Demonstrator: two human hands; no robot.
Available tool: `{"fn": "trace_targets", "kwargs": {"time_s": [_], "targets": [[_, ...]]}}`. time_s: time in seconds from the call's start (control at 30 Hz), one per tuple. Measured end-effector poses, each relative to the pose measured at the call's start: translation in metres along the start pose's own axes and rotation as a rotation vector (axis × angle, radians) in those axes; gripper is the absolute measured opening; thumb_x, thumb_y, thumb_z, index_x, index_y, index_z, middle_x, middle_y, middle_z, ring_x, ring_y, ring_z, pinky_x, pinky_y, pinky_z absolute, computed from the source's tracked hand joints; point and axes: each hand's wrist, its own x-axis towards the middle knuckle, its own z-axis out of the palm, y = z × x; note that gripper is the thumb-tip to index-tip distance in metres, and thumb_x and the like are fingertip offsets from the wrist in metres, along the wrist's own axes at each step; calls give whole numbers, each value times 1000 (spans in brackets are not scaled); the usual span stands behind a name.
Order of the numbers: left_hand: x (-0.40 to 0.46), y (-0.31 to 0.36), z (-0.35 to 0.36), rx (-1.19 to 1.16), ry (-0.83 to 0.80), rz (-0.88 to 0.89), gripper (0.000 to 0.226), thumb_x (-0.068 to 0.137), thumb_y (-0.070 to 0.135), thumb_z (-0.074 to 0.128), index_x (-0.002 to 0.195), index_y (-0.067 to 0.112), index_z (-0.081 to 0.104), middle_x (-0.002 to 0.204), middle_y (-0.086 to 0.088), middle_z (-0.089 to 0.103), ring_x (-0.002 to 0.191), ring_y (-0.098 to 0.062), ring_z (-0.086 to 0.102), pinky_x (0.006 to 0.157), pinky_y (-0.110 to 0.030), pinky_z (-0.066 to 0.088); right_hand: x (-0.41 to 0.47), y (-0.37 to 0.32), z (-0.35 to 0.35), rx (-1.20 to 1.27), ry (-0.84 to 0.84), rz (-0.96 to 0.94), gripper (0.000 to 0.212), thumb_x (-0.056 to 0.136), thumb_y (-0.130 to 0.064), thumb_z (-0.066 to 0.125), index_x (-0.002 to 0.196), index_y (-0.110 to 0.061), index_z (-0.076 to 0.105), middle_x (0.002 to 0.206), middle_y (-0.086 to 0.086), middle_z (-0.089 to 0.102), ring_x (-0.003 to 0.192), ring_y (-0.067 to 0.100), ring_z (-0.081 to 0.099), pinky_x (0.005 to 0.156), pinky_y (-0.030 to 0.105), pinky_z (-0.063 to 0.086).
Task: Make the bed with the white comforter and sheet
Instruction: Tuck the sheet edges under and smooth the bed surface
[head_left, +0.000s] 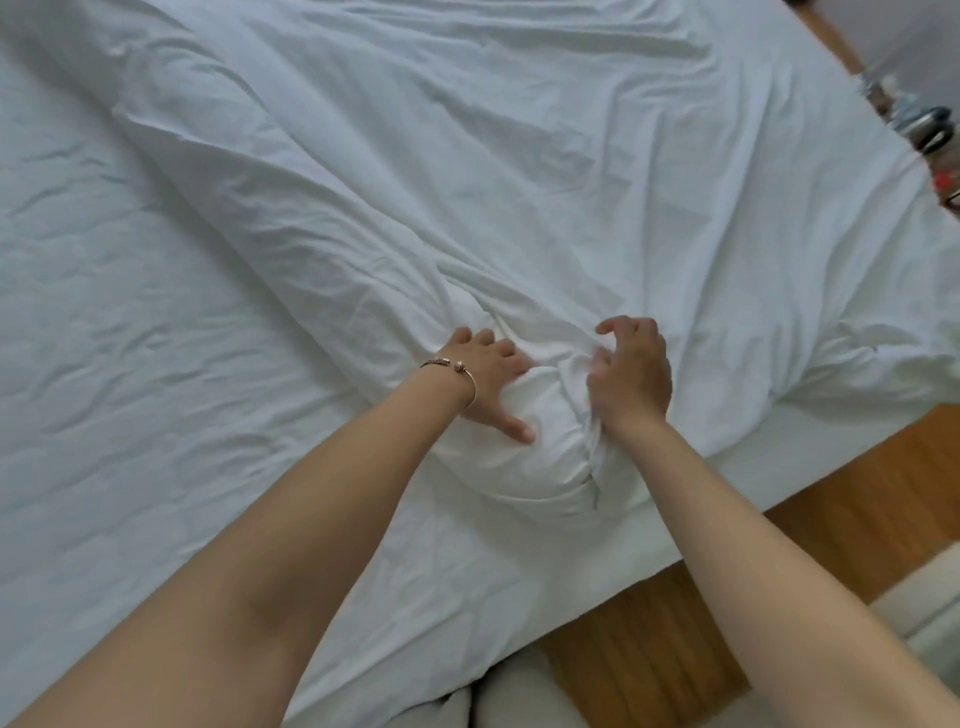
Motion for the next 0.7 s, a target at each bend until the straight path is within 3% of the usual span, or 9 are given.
{"fn": "trace_targets", "kwargs": {"time_s": [0.07, 0.13, 0.2, 0.3, 0.43, 0.5, 0.57, 0.63, 0.7], "targets": [[14, 5, -1, -11, -43, 60, 104, 59, 90, 50, 144, 32, 34, 147, 8, 36, 134, -20, 29, 112, -37, 17, -7, -12, 6, 256, -134, -184, 16, 94, -23, 57, 107, -23, 66, 111, -2, 59, 104, 17, 56, 88, 32, 45], [22, 10, 5, -31, -112, 15, 108, 59, 89, 52, 147, 31, 30, 153, 7, 29, 138, -20, 24, 114, -36, 16, -10, -14, 17, 378, -477, -139, 26, 100, -34, 47, 122, -30, 62, 126, -8, 58, 118, 9, 52, 97, 26, 38], [18, 16, 13, -10, -145, -59, 112, 55, 92, 51, 146, 30, 30, 148, 7, 33, 132, -20, 31, 109, -36, 22, -1, -4, 32, 139, -650, -82, 44, 104, -44, 29, 146, -36, 38, 152, -6, 39, 140, 12, 32, 113, 33, 24], [-16, 13, 34, -63, -102, -155, 108, 48, 95, 50, 135, 32, 40, 128, 8, 47, 121, -19, 42, 100, -34, 28, 6, 24, 52, -245, -763, -79, 51, 101, -50, 11, 152, -44, 11, 163, -5, 10, 150, 13, 4, 119, 45, 0], [-117, 1, 84, -176, -39, -227, 107, 48, 93, 52, 139, 40, 37, 135, 15, 47, 121, -17, 45, 102, -35, 27, -14, 69, 59, -498, -648, -161, 57, 100, -52, 12, 154, -39, 1, 163, -15, -3, 148, 5, -4, 119, 36, -6], [-152, -3, 96, -213, -135, -250, 106, 51, 94, 47, 143, 43, 31, 141, 16, 43, 125, -16, 44, 107, -35, 25, -25, 70, 66, -515, -610, -202, 56, 102, -45, 20, 155, -34, 7, 164, -10, 2, 149, 8, 1, 120, 40, -3], [-155, -7, 86, -285, -197, -244, 96, 57, 96, 31, 138, 45, 37, 140, 19, 44, 126, -13, 44, 109, -33, 25, -33, 51, 70, -312, -592, -135, 46, 102, -34, 30, 148, -31, 35, 157, -6, 28, 146, 14, 17, 119, 47, 2], [-134, -8, 60, -298, -124, -252, 80, 70, 90, 13, 109, 40, 60, 113, 13, 63, 108, -14, 54, 98, -32, 35, -48, 25, 63, 21, -532, -5, 35, 101, -27, 34, 127, -29, 58, 131, -7, 55, 130, 16, 41, 118, 47, 4], [-107, -7, 35, -139, 19, -225, 66, 90, 71, 15, 87, 27, 65, 92, 5, 65, 94, -19, 54, 91, -33, 36, -69, 3, 51, 295, -430, 24, 29, 101, -22, 37, 111, -28, 64, 110, -13, 62, 109, 10, 53, 119, 43, 6]]}}
